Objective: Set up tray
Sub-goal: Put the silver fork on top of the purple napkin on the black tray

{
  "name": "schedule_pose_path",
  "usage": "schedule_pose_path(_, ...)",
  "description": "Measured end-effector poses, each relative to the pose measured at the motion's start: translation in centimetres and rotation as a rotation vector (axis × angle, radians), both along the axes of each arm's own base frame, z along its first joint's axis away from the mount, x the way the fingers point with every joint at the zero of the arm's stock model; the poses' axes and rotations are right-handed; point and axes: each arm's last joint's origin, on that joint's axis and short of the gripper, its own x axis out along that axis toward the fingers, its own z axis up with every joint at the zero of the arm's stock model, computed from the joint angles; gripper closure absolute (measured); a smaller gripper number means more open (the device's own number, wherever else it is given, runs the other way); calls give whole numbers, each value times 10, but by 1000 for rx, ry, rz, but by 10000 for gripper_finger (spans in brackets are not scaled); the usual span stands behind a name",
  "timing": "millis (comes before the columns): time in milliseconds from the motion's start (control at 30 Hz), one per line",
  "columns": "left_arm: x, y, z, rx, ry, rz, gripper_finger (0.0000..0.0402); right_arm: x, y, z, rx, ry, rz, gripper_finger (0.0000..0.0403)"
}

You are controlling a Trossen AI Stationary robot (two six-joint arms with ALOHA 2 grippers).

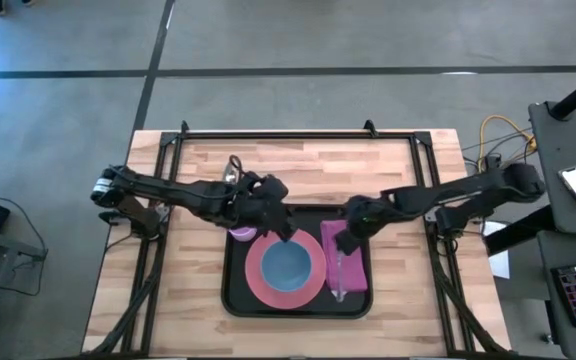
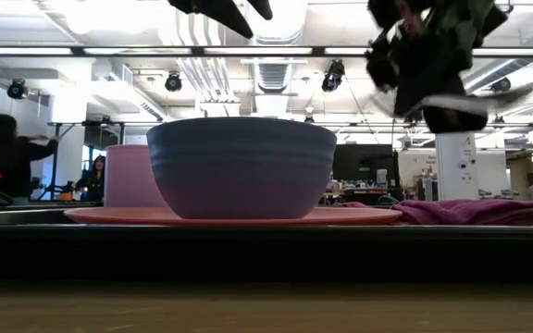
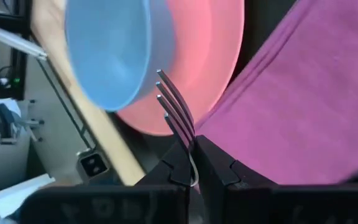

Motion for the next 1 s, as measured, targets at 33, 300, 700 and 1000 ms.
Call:
schedule_pose_path(33,-2,-3,0,7,1,6,205,3,0,-5,-3,8,-2,394)
schedule_pose_path(300,-8,-21,1,10,-3,-21,205,21,1,-43,-51,87,4,394)
schedule_pose_path(700,-10,-23,0,13,20,-28,205,24,-2,-39,-46,50,-45,394)
schedule_pose_path(1000,-13,-22,-2,28,55,-33,205,9,-28,-30,-106,75,-100,394)
